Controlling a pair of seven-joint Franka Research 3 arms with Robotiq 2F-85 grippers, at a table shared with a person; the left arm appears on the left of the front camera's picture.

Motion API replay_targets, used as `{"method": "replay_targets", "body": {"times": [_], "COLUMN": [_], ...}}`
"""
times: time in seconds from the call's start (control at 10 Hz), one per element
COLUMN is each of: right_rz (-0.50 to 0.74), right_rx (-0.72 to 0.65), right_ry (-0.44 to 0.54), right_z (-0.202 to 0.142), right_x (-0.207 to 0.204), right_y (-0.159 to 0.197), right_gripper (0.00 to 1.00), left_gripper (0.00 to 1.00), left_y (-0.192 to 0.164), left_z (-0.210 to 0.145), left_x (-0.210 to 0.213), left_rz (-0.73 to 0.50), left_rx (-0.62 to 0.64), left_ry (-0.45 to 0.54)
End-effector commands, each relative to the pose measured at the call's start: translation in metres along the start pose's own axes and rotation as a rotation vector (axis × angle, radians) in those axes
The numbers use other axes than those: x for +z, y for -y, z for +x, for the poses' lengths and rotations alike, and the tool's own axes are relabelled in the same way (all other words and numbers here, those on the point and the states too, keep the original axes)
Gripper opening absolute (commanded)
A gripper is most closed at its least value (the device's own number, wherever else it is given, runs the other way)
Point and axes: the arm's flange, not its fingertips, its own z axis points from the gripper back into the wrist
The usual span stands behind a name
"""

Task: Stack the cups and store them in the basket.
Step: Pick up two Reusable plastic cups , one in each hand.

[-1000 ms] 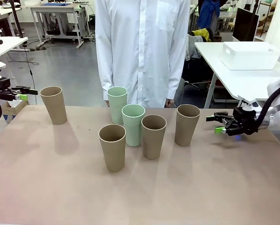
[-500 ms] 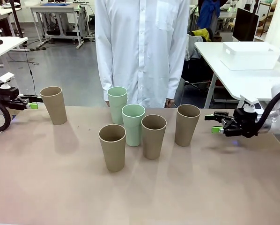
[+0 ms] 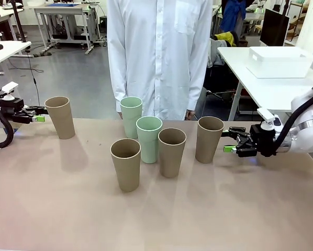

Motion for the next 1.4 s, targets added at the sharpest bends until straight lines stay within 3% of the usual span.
{"method": "replay_targets", "body": {"times": [0.0,0.1,0.2,0.4,0.8,1.3], "right_rz": [0.004,0.004,0.0,-0.074,-0.106,-0.094], "right_rx": [0.006,0.006,-0.002,0.02,0.001,-0.009], "right_ry": [-0.006,-0.006,0.0,0.003,-0.003,0.0], "right_z": [0.001,0.001,-0.001,0.005,0.003,0.004], "right_x": [0.004,0.004,0.0,-0.006,-0.014,-0.019], "right_y": [0.002,0.002,0.0,-0.005,-0.007,-0.01], "right_gripper": [1.0,1.0,1.0,1.0,1.0,1.0], "left_gripper": [1.0,1.0,1.0,1.0,1.0,1.0], "left_y": [0.013,0.0,0.0,0.005,0.021,0.028], "left_z": [0.007,0.0,0.0,-0.007,-0.017,-0.02], "left_x": [0.005,0.0,0.0,0.0,-0.017,-0.034], "left_rz": [-0.015,0.0,0.0,0.006,-0.004,0.0], "left_rx": [-0.11,0.0,0.0,-0.062,-0.146,-0.136], "left_ry": [0.016,0.0,0.0,0.012,0.037,0.079]}}
